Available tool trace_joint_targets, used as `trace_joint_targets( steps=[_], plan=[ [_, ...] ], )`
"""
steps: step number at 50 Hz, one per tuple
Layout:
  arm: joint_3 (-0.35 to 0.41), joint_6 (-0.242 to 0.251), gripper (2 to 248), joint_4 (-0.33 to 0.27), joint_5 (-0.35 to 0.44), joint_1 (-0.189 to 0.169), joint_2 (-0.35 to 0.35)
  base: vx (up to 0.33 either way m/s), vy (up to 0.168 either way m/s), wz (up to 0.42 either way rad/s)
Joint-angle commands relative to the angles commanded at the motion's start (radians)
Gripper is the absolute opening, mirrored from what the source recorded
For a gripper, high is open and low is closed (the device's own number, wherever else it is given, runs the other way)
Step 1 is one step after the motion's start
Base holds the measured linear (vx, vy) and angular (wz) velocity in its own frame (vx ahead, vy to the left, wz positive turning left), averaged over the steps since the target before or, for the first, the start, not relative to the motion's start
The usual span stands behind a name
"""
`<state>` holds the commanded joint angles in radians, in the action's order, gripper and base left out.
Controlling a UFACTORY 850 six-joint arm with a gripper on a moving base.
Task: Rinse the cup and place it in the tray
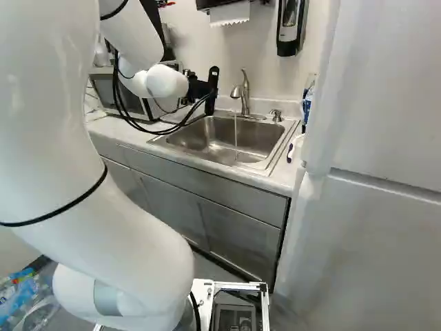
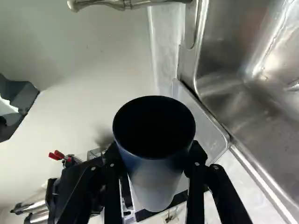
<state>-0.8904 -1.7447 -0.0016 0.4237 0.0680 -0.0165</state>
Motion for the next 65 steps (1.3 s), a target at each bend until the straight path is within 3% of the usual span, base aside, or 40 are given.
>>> trace_joint_targets(
  steps=[65],
  plan=[
    [0.0,0.684,126,0.0,0.0,0.0,0.0,0.0,0.0,0.0]
  ],
)
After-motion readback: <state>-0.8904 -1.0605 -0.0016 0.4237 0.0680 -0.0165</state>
